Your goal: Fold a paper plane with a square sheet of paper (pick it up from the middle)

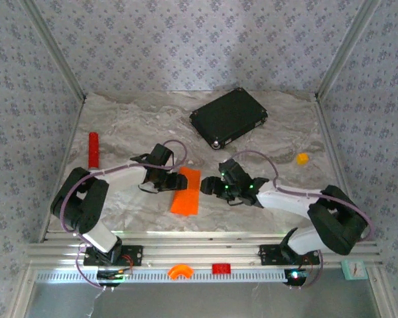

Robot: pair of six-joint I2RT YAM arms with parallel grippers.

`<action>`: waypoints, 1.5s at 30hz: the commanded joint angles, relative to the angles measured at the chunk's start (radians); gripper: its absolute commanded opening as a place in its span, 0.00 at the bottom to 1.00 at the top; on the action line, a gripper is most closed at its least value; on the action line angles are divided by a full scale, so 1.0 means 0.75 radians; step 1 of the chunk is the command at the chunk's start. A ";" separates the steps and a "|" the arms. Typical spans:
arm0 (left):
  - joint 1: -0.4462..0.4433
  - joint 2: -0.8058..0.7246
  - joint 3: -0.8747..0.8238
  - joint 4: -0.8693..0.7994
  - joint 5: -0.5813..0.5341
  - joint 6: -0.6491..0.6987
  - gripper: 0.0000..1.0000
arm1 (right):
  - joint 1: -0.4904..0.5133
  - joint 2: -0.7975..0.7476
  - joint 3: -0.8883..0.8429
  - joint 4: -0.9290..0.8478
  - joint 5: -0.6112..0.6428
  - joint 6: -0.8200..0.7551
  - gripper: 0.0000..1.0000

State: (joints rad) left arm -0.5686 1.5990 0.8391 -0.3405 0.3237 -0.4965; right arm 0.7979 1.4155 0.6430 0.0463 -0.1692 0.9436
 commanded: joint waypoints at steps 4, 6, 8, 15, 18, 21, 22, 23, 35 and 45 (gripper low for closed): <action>0.012 0.021 0.030 -0.059 -0.067 0.021 0.61 | 0.014 0.118 0.099 0.032 0.019 0.045 0.62; 0.012 0.035 0.012 -0.021 -0.055 -0.017 0.61 | 0.015 0.138 0.106 0.042 0.014 0.053 0.61; 0.014 0.047 -0.011 0.036 -0.017 -0.058 0.62 | 0.014 0.155 0.106 0.051 0.007 0.057 0.59; 0.010 0.105 -0.010 0.082 0.039 -0.065 0.67 | 0.012 0.195 0.112 0.073 -0.018 0.067 0.39; 0.008 0.131 -0.004 0.071 0.028 -0.059 0.71 | 0.010 0.209 0.109 0.069 -0.011 0.077 0.38; -0.002 0.165 0.002 0.062 0.003 -0.061 0.72 | 0.008 0.222 0.107 0.081 -0.021 0.076 0.32; -0.013 0.173 0.006 0.053 -0.020 -0.055 0.72 | 0.008 0.229 0.111 0.093 -0.034 0.073 0.30; -0.021 0.182 0.016 0.035 -0.059 -0.053 0.72 | 0.006 0.239 0.115 0.102 -0.047 0.069 0.28; -0.069 0.265 0.044 0.002 -0.167 -0.088 0.73 | 0.038 0.359 0.183 0.212 -0.105 0.111 0.12; -0.071 0.230 0.032 0.016 -0.142 -0.084 0.74 | 0.046 0.517 0.262 0.119 -0.138 0.108 0.09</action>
State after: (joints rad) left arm -0.6083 1.6882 0.9119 -0.3962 0.2287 -0.5694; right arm 0.8249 1.7679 0.8215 0.1894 -0.2550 1.0172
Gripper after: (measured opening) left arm 0.735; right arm 0.090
